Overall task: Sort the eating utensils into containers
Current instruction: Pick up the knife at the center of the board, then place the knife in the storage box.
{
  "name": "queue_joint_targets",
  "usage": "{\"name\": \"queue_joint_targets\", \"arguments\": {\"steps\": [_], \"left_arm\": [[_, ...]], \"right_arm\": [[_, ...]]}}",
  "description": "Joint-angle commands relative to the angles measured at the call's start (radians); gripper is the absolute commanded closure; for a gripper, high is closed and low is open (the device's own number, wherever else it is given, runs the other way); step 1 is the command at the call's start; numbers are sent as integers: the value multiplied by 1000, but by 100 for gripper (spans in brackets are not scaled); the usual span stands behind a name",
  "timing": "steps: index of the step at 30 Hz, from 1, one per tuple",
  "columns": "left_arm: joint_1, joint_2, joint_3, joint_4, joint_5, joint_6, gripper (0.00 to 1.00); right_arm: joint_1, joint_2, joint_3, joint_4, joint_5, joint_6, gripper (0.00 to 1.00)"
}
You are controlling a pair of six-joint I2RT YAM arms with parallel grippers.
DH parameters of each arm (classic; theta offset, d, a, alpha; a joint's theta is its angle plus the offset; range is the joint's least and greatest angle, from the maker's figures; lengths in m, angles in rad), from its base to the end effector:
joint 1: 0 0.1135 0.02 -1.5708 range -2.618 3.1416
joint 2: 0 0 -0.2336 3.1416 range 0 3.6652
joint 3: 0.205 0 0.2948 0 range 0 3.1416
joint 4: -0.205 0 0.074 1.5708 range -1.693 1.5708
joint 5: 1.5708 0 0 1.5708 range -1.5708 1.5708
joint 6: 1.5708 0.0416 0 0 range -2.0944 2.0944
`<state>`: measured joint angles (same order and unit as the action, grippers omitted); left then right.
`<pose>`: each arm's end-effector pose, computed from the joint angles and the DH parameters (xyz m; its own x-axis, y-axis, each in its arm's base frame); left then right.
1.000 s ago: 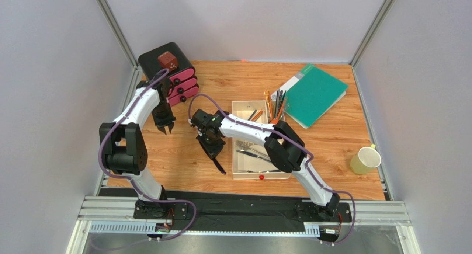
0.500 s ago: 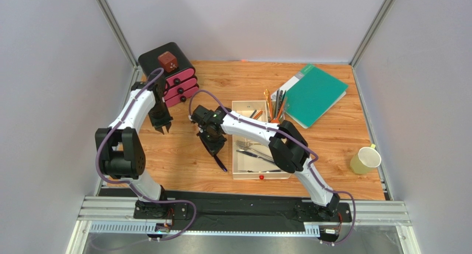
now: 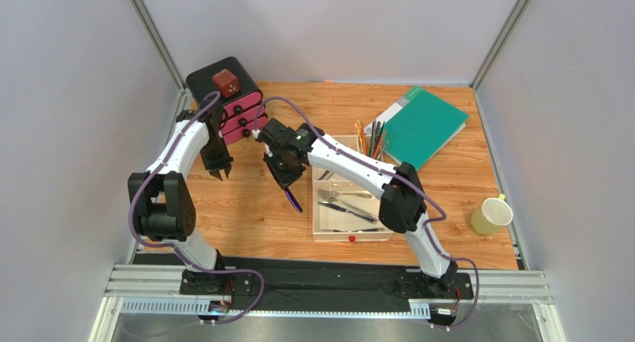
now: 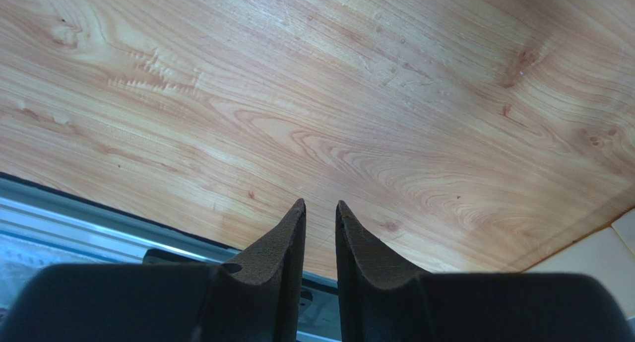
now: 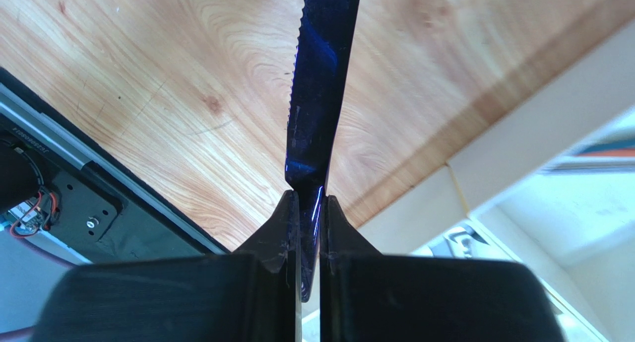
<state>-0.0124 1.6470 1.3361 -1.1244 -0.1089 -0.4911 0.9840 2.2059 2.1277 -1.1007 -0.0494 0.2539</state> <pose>0.3465 0.0002 0.2010 -0.8726 -0.4580 -0.1699 -0.4693 0.8825 0.0312 0.2725 0.4135 0.2320 -0.7068 -0.6099 -0.3582 -0.6866 0.7134 0.1401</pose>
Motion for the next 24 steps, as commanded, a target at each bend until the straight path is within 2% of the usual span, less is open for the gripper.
{"name": "queue_joint_targets", "arguments": {"steps": [1, 15, 19, 24], "left_arm": [[6, -47, -3, 8, 11, 17, 73], [6, -76, -58, 28, 34, 23, 73], [6, -81, -54, 23, 37, 32, 73], [6, -81, -40, 23, 52, 42, 73]], "right_arm": [[-41, -118, 40, -33, 48, -2, 100], [-67, -299, -47, -85, 157, 27, 100], [-71, -365, -127, -77, 175, 15, 100], [-71, -472, -322, -31, 178, -25, 100]]}}
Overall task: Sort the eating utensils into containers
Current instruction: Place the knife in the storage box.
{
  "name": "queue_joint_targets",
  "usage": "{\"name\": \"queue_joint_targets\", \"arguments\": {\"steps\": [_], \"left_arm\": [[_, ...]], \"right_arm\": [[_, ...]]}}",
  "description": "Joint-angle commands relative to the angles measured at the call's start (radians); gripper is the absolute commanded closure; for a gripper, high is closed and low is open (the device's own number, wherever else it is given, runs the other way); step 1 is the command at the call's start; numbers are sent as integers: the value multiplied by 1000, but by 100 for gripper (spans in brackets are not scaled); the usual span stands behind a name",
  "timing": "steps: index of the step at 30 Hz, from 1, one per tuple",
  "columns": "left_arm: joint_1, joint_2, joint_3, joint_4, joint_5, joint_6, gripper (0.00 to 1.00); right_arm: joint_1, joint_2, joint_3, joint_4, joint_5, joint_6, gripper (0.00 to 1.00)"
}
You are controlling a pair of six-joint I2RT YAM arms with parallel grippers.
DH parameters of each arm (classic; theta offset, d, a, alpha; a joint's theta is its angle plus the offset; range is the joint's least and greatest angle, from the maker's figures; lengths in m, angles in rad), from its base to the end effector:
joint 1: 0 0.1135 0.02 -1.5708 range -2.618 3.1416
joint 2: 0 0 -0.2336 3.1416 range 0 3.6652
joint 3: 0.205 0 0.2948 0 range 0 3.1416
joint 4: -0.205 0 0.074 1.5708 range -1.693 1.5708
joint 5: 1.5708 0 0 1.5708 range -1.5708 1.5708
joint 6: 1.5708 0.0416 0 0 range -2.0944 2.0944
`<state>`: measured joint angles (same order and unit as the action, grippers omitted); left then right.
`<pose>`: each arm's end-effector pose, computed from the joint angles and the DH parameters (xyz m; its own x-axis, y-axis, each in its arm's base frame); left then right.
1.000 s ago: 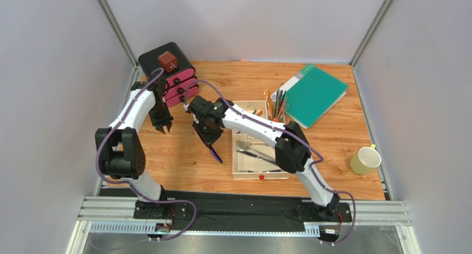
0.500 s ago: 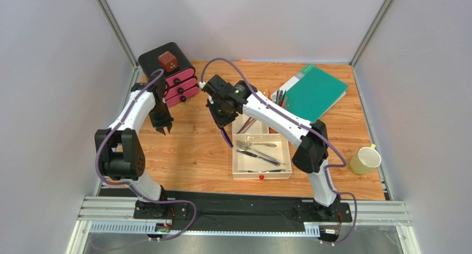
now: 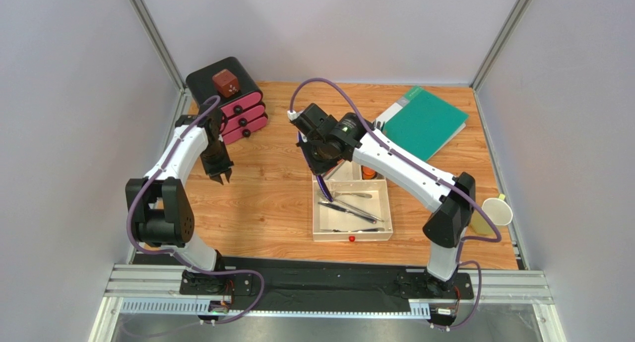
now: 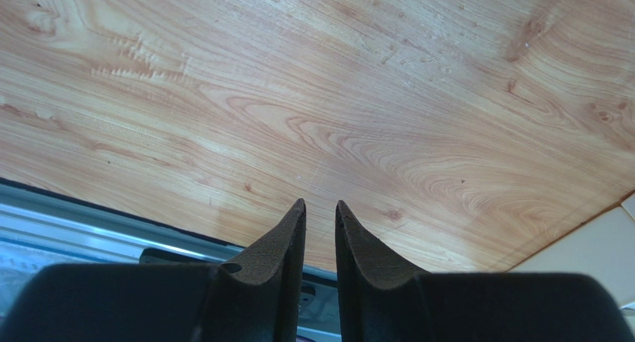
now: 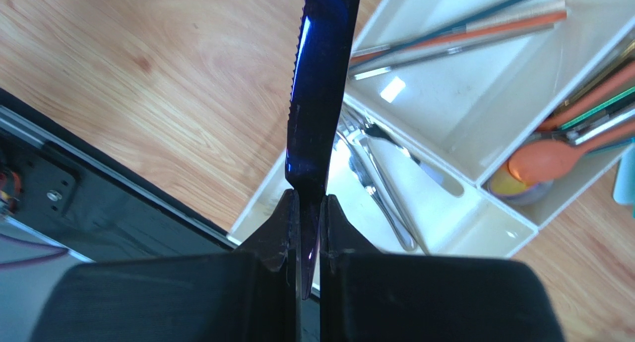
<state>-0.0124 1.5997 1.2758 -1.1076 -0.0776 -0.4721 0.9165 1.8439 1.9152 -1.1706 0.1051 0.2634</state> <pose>0.3355 -0.0009 0.1977 -0.8827 -0.4425 -0.1586 -0.4489 0.8936 0.0052 0.2585 0.3298 0.3161 -0.7214 -0.5151 -0.4629 -0.5927 0.8049 0.0280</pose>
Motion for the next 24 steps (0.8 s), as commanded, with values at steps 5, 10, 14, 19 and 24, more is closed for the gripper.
{"name": "queue_joint_targets", "arguments": {"steps": [5, 10, 14, 19, 24], "left_arm": [[6, -30, 22, -11, 38, 38, 73], [6, -24, 31, -44, 15, 75, 73], [6, -14, 72, -66, 12, 84, 73], [-4, 3, 106, -86, 9, 82, 73], [-18, -9, 102, -83, 18, 73, 73]], "right_arm": [[-4, -233, -367, 202, 59, -90, 100], [-2, -299, -593, 302, 53, -113, 100], [-2, -340, -700, 376, 54, -107, 100], [-4, -347, -707, 404, 42, -73, 100], [-10, -362, -634, 387, 86, -63, 100]]}}
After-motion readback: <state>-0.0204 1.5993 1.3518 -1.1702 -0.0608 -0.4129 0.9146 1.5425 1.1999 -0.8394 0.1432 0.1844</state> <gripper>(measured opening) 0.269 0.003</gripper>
